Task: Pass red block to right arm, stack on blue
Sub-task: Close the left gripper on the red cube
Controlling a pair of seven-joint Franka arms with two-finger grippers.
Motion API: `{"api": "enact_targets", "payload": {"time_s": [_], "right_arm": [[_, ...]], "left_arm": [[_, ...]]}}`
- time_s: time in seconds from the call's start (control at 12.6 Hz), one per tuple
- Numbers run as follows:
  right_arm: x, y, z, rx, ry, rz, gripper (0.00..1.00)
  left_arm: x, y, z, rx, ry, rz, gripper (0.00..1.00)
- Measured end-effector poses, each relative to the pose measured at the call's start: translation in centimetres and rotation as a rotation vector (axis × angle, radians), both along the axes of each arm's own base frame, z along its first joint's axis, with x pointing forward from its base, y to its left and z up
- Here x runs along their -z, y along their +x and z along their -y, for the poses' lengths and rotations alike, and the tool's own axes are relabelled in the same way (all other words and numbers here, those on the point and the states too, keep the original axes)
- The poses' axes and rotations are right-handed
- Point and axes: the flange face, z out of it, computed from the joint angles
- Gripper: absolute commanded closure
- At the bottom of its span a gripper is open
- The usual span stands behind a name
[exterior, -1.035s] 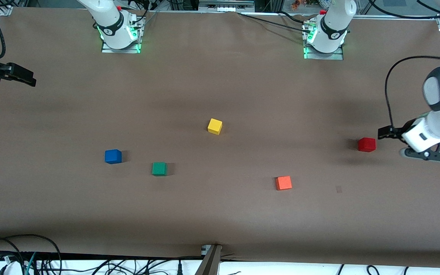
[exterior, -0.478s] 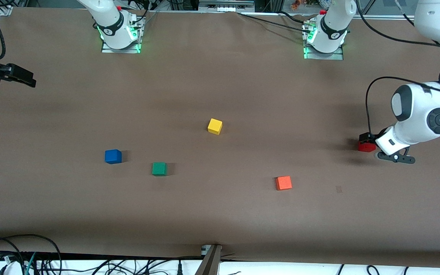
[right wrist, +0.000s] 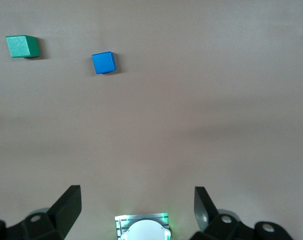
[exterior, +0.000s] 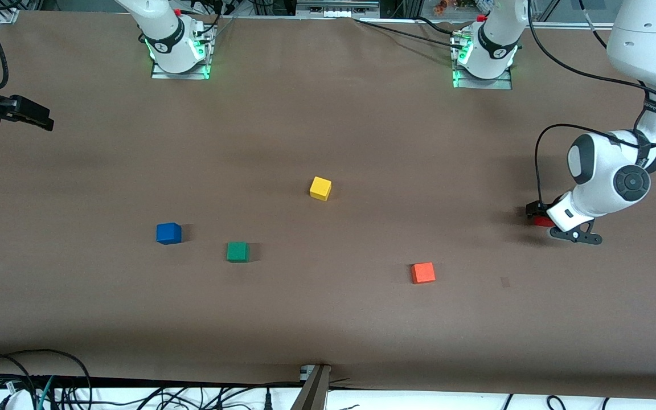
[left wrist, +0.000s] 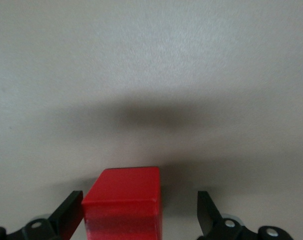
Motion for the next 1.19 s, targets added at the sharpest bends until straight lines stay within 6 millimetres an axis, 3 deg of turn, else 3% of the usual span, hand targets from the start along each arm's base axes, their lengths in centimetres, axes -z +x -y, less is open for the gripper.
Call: {"api": "enact_targets", "payload": {"time_s": [0.32,0.4,0.8,1.19], "right_arm": [[0.0,0.0,0.0,0.000,0.000,0.001,0.00],[0.0,0.0,0.0,0.000,0.000,0.002,0.00],[0.0,0.1,0.0,0.000,0.000,0.005,0.00],[0.0,0.2,0.0,-0.002,0.000,0.007,0.00]], "left_arm": [[0.7,-0.4,-0.8,-0.007,-0.002,-0.010,0.93],[0.8,-0.4,-0.9,-0.007,-0.002,-0.012,1.00],[-0.4,0.7,-0.2,0.096,-0.011,0.007,1.00],[-7.2,4.3,5.8,0.370,-0.057,0.096,1.00]]}}
